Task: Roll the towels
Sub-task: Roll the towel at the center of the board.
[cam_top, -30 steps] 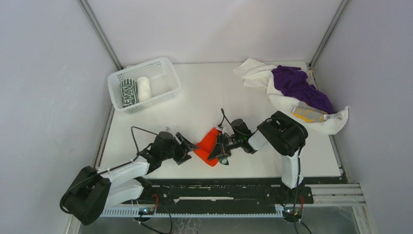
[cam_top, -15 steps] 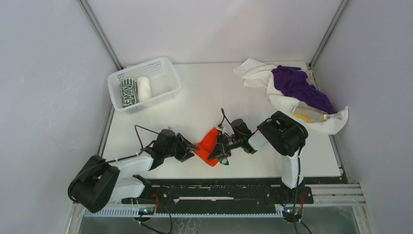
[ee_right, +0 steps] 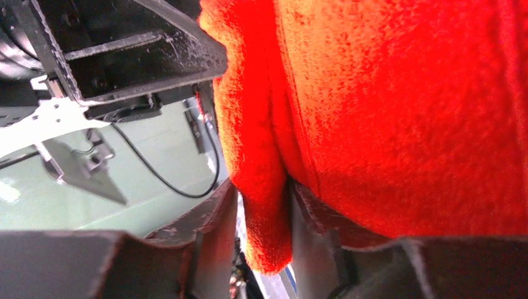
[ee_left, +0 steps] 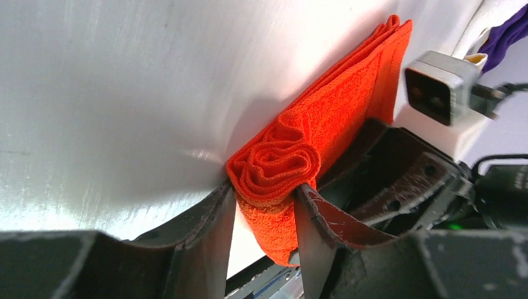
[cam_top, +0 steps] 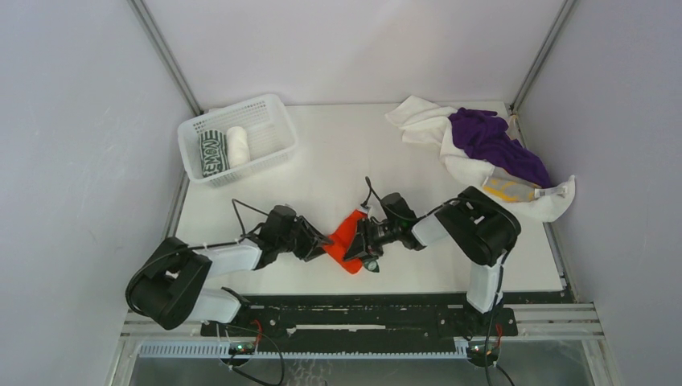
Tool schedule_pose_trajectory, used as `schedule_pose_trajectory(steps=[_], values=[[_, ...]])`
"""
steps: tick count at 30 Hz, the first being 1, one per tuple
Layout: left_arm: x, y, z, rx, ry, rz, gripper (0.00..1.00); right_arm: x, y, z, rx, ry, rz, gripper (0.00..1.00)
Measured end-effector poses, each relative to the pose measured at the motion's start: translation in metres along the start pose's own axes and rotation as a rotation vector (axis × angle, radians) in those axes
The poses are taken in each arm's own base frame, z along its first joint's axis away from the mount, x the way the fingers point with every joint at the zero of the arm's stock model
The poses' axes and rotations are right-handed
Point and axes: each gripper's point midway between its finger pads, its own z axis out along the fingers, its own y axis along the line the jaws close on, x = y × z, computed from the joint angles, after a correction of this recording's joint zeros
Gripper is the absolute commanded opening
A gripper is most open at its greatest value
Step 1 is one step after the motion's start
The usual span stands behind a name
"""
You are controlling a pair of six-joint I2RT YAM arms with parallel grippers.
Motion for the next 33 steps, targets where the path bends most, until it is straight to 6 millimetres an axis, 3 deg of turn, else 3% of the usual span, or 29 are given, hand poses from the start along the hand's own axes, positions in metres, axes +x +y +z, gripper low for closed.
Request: schedule_pose_trajectory(steps=[10,14,21,26,29,33], values=[[0.002,-0.002,0.003,-0.031,0.014,0.019,0.45,-0.005,0.014,-0.019,0.273,-0.103,-0.195,0.55],[0.003,-0.004,0.004,-0.044,0.021,0.036,0.46,-0.004,0.019,-0.031,0.406,-0.143,-0.298,0.56],[0.005,-0.006,0.006,-0.058,0.028,0.053,0.47,0.011,0.054,-0.043,0.628,-0.225,-0.678,0.52],[0.005,-0.006,0.006,-0.063,0.027,0.062,0.47,0.023,0.072,-0.033,0.723,-0.222,-0.940,0.53],[0.005,-0.006,0.006,-0.064,0.028,0.062,0.47,0.025,0.067,-0.023,0.804,-0.197,-1.044,0.54],[0.005,-0.006,0.006,-0.064,0.028,0.063,0.47,0.024,0.043,-0.015,0.933,-0.145,-1.123,0.55]])
